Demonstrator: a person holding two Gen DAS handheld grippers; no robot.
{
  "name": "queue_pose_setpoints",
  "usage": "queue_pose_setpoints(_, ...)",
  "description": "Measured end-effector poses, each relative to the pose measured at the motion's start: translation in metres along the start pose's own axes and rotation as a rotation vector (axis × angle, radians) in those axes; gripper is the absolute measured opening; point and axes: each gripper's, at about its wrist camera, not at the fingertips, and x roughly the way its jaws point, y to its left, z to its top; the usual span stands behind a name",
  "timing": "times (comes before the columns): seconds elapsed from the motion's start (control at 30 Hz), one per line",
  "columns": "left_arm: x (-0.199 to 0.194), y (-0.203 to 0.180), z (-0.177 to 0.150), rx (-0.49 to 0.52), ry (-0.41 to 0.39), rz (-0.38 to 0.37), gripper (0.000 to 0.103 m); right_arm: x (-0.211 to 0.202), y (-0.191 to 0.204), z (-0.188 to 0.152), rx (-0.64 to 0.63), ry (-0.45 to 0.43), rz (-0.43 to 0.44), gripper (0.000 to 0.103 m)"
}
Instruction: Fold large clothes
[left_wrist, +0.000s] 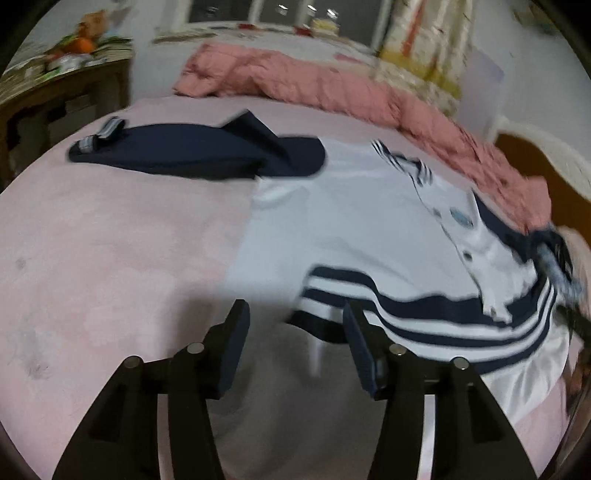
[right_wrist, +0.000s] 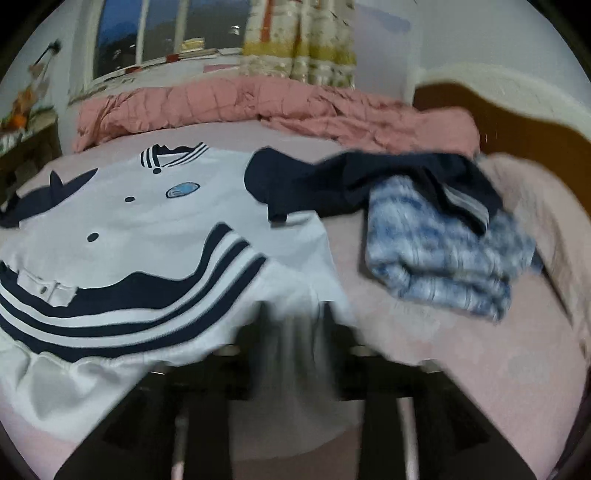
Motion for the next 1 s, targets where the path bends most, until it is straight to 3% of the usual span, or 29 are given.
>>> queue_pose_setpoints(0.03,0.005,-0.003,-0.001,0.016,0.012,0.025,0.053,0.002,0.003,0.004,-0.012,-0.009,0.03,0.086)
queue_pose_setpoints(0.13,0.013,-0.01,-0.005,0.047,0.039,0.118,0.053,0.022,0.015,0.012,-0.034,0.052,0.139,0.091)
queue_pose_setpoints(0.17,0.014,-0.009,-0.006,0.045,0.041,0.126,0.039,0.029,0.018,0.012,-0.041,0.083,0.137,0.091)
queue_pose_setpoints(0.2,0.014,-0.008,-0.007,0.043,0.036,0.118,0.022,0.04,0.022,0.011,-0.048,0.123,0.104,0.085)
queue_pose_setpoints(0.23,0.012,-0.007,-0.008,0.041,0.033,0.109,0.014,0.046,0.023,0.009,-0.042,0.145,0.109,0.064)
queue_pose_setpoints(0.3,0.0,-0.007,-0.008,0.033,-0.024,0.109,0.011,0.036,0.018,0.01,0.0,0.099,0.166,0.026)
queue_pose_setpoints(0.43,-0.029,-0.008,-0.004,0.016,-0.131,0.108,0.011,-0.007,0.012,0.014,0.01,-0.101,0.136,0.025)
queue_pose_setpoints(0.5,-0.025,-0.009,-0.004,0.028,-0.108,0.138,0.011,-0.004,0.012,0.014,0.023,-0.086,0.122,0.025)
queue_pose_setpoints(0.57,-0.005,-0.005,-0.006,0.015,-0.021,0.159,0.011,0.019,0.012,0.011,0.032,0.021,0.121,0.025)
queue_pose_setpoints(0.6,0.008,-0.001,-0.009,-0.001,0.031,0.157,0.012,0.038,0.012,0.007,0.042,0.112,0.118,0.029)
queue_pose_setpoints(0.63,0.013,0.001,-0.011,-0.011,0.054,0.152,0.012,0.047,0.01,0.003,0.057,0.148,0.115,0.036)
queue_pose_setpoints(0.67,0.011,0.002,-0.01,-0.018,0.05,0.143,0.013,0.047,0.007,0.004,0.069,0.145,0.119,0.04)
queue_pose_setpoints(0.73,0.001,0.001,-0.01,-0.016,0.009,0.132,0.019,0.035,-0.001,0.006,0.104,0.097,0.091,0.072)
queue_pose_setpoints(0.77,-0.005,-0.001,-0.011,-0.002,-0.009,0.146,0.019,0.027,-0.004,0.006,0.113,0.066,0.049,0.077)
queue_pose_setpoints(0.83,-0.02,-0.009,-0.015,0.026,-0.043,0.149,0.027,0.007,-0.01,0.0,0.117,0.008,0.005,0.081)
queue_pose_setpoints(1.0,-0.074,-0.045,-0.025,0.157,-0.206,0.073,0.062,-0.034,-0.016,-0.016,0.128,-0.085,0.08,0.088)
